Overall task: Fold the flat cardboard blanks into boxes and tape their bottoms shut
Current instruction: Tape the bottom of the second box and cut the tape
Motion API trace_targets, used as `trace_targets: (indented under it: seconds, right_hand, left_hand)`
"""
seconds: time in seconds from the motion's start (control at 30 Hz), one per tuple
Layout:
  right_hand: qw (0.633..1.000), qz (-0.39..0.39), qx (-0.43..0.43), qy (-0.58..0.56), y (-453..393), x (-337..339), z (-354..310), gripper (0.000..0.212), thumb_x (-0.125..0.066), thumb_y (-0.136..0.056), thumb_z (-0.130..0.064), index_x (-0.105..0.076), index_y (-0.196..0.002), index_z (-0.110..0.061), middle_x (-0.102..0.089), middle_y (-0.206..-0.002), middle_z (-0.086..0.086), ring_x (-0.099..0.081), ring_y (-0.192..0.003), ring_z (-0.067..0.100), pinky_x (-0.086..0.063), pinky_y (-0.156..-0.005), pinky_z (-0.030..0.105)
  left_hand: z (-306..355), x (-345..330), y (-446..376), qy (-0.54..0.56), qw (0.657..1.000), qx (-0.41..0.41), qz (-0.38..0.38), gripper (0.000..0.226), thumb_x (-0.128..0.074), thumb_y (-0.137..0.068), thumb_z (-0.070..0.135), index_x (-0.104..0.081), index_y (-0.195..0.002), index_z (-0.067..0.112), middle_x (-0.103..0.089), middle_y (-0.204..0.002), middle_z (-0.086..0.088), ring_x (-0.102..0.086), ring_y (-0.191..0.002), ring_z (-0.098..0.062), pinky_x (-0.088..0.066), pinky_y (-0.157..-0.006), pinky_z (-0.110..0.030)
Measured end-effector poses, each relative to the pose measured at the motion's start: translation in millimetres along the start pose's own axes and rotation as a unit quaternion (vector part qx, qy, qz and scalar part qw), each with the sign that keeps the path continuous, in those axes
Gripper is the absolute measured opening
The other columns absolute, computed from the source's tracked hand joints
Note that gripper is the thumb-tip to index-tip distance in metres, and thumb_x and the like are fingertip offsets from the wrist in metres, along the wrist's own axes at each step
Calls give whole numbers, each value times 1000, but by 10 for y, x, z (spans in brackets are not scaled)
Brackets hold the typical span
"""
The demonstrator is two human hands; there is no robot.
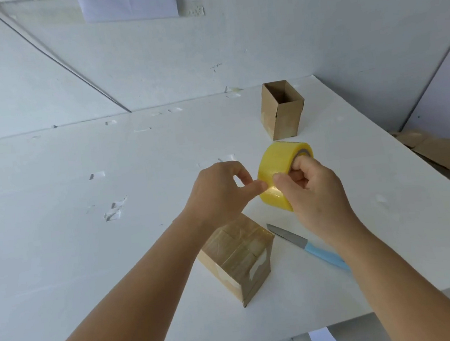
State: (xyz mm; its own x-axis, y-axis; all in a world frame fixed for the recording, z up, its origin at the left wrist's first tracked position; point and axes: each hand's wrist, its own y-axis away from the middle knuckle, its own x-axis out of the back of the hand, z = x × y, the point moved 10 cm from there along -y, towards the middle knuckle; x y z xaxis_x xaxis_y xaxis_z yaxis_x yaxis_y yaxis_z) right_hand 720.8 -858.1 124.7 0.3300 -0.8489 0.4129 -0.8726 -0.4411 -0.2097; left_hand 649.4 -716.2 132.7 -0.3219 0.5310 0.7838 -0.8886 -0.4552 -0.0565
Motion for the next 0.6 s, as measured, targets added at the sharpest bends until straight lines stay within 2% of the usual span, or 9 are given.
trace_targets:
  seconds: [0.13, 0.2, 0.3, 0.37, 0.4, 0.47, 0.53, 0.6]
  right_hand:
    - [999, -22, 5, 27, -33, -49, 128, 13, -58, -88, -22, -59, -82, -10, -58, -72, 1, -53, -68, 14, -40, -59, 26]
    - [995, -27, 18, 96, -82, -56, 273, 18, -55, -89, -20, -52, -78, -6, -53, -75, 7, -50, -70, 21, -39, -61, 33]
    - [965, -49, 42, 253, -147, -64, 561, 13, -50, -89, -16, -46, -77, -11, -43, -81, 2, -43, -76, 24, -29, -56, 29]
    - [924, -82, 30, 373, -165, -83, 872, 8, -47, -88, -15, -55, -91, -13, -49, -95, 7, -49, -88, 30, -33, -63, 28]
    - [895, -109, 10, 433, -156, -97, 1075, 19, -46, -88, -17, -58, -103, -16, -52, -105, 9, -51, -98, 31, -38, -73, 30]
    - [847, -156, -27, 507, -95, -95, 1420, 35, -44, -89, -19, -56, -121, -26, -51, -116, 6, -51, -109, 28, -37, -88, 33]
    - [825, -179, -42, 535, -3, -101, 1627, 37, -43, -90, -21, -55, -124, -32, -50, -115, 3, -51, -111, 25, -36, -90, 33]
    - [816, -192, -46, 544, 56, -125, 1693, 32, -43, -91, -25, -55, -119, -32, -50, -115, 2, -49, -112, 25, -36, -89, 33]
  left_hand:
    - [-183, -157, -11, 4, 999, 30, -32, 34, -70, -75, 57, -63, -80, 24, -57, -69, 9, -53, -63, -4, -38, -57, -23]
    - [-234, -286, 31, -34, 997, 14, -68, 20, -71, -78, 46, -64, -79, 28, -61, -75, 12, -56, -75, -6, -44, -65, -23]
    - [-215, -391, 157, -75, 990, -60, -104, 4, -66, -83, 39, -68, -84, 36, -59, -88, 14, -48, -97, -8, -39, -80, -18]
    - [-242, -429, 252, -64, 987, -87, -119, 16, -66, -82, 44, -69, -97, 41, -54, -100, 14, -40, -105, -8, -33, -89, -19]
    - [-265, -440, 294, -65, 986, -95, -119, 24, -65, -82, 48, -67, -105, 42, -51, -107, 15, -37, -109, -9, -31, -95, -22]
    - [-275, -468, 380, -103, 981, -113, -119, 36, -59, -86, 53, -59, -121, 46, -46, -126, 16, -31, -123, -10, -23, -108, -30]
    - [-334, -557, 452, -161, 970, -113, -145, 50, -45, -88, 63, -43, -136, 48, -32, -146, 15, -15, -140, -10, -8, -114, -33]
    - [-412, -627, 504, -182, 963, -107, -170, 71, -28, -80, 79, -28, -144, 48, -15, -156, 17, 1, -145, -5, 0, -115, -38]
